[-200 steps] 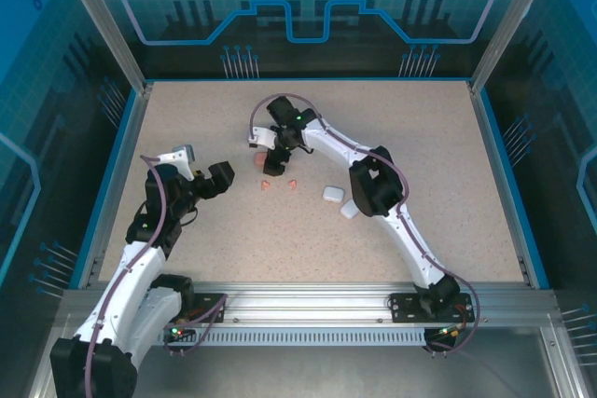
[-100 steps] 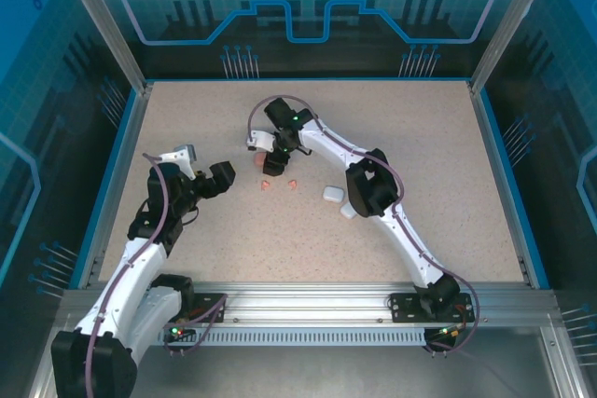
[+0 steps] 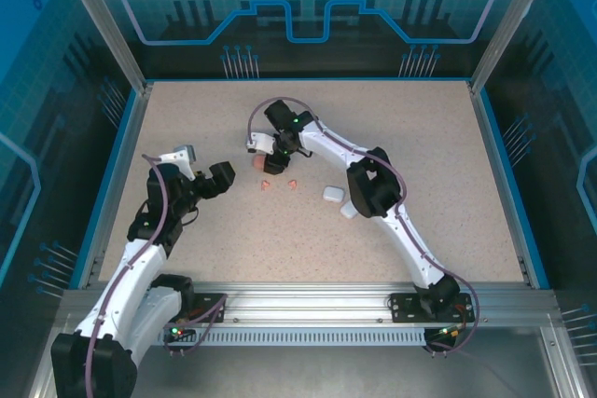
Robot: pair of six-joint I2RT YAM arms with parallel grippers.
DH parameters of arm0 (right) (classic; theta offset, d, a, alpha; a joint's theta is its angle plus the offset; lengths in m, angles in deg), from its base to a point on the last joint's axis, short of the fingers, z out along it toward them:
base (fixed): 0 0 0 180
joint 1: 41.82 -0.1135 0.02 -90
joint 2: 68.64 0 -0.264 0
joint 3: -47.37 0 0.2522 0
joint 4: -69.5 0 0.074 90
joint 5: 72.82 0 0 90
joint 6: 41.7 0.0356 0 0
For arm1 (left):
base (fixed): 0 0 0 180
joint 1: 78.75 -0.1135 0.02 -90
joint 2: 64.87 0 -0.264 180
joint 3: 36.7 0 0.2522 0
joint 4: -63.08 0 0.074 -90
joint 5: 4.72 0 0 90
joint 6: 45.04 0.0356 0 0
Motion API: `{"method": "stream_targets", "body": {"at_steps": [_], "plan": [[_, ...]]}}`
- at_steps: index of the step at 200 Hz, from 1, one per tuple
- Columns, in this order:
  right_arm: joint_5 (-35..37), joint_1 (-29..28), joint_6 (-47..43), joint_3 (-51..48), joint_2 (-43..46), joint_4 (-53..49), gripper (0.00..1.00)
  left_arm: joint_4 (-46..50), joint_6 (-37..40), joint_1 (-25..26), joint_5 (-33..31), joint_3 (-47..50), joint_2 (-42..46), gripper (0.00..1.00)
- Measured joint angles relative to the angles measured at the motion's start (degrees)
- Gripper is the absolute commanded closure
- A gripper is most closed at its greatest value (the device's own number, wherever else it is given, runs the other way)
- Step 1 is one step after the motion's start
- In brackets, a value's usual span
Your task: Insert the wireless bluetooth earbuds into the charging case
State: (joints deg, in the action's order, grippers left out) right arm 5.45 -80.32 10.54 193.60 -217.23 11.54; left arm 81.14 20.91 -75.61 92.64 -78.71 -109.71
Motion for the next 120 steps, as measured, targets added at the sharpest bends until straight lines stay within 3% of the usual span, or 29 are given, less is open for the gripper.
{"method": "stream_targets", "body": {"at_steps": [53,120], "plan": [[1.0,-0.1,0.0,-14.9,10.0,6.7,0.57,-0.7,-2.8,0.0,3.3,0.8,0.7,0.01],[1.4,-0.2,0.0,-46.1,40.7,19.7,0.57,-5.5,-7.6,0.0,15.8,1.1,-0.6,0.05]]}}
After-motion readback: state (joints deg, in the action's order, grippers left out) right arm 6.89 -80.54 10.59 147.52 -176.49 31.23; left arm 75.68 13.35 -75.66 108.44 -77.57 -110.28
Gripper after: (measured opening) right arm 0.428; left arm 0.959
